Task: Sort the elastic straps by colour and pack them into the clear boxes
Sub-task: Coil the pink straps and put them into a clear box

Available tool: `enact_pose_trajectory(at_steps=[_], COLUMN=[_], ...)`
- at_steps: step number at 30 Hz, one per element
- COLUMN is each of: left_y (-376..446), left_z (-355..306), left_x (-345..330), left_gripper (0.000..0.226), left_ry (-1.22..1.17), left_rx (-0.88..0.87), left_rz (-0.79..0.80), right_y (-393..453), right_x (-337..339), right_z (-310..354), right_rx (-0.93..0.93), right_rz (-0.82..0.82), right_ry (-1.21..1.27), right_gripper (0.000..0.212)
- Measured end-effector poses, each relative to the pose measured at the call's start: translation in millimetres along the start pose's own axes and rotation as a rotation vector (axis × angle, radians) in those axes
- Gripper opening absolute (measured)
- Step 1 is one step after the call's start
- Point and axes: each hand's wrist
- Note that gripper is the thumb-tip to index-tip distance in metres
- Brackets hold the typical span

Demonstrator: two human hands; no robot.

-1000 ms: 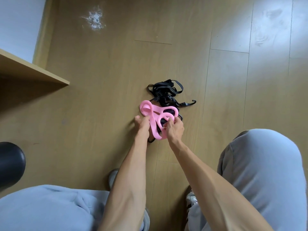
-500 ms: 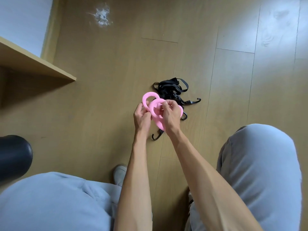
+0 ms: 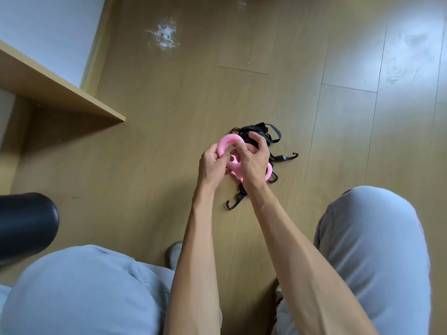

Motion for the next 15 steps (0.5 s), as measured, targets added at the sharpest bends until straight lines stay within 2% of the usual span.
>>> enact_pose_trajectory(at_steps=[2,4,6,8,11,15], left_y=[5.0,7.6,4.9,-3.9,-43.2,-118.1], left_z=[-7.1,-21.1,-44.8,-74.3,-128.9,-219.0], left_x=[1.2,4.0,8.1,11.8,23.7,49.9], left_gripper=[0.004,0.004,0.004,0.011,0.016,0.017], left_ry=[0.093,-0.005,-0.121,-0.080,0.082,0.059], left_rx=[-0.057,-0.067,-0.060,-0.068,-0.148,-0.157], left_rz=[-0.054,-0.112,-0.116,-0.119,-0.188,-0.205], right_y=[-0.7,-3.2,-14.0,-29.9,-69.3,-137.8], right_x=[0.1,1.4,1.7,-0.2,-3.9,-9.9], right_z=[1.6,7.5,23.3,47.0,100.6,200.2], right_rx=[0.016,0.022,-0.020,-0.065,-0.079,-0.029], right_rz=[0.029,0.129,0.241,0.276,0.241,0.287], right_ry=[-0.078,-0.160,-0.195,-0.234,-0.310,-0.434], right_gripper=[0.024,0.022,0.031,0.030,0.024,0.010])
Point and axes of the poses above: each hand's wrist, its own y-axis towards the middle knuckle, its own x-axis out of the back of the hand, z = x × y, and after that the axes turned 1 degree about x, right-handed
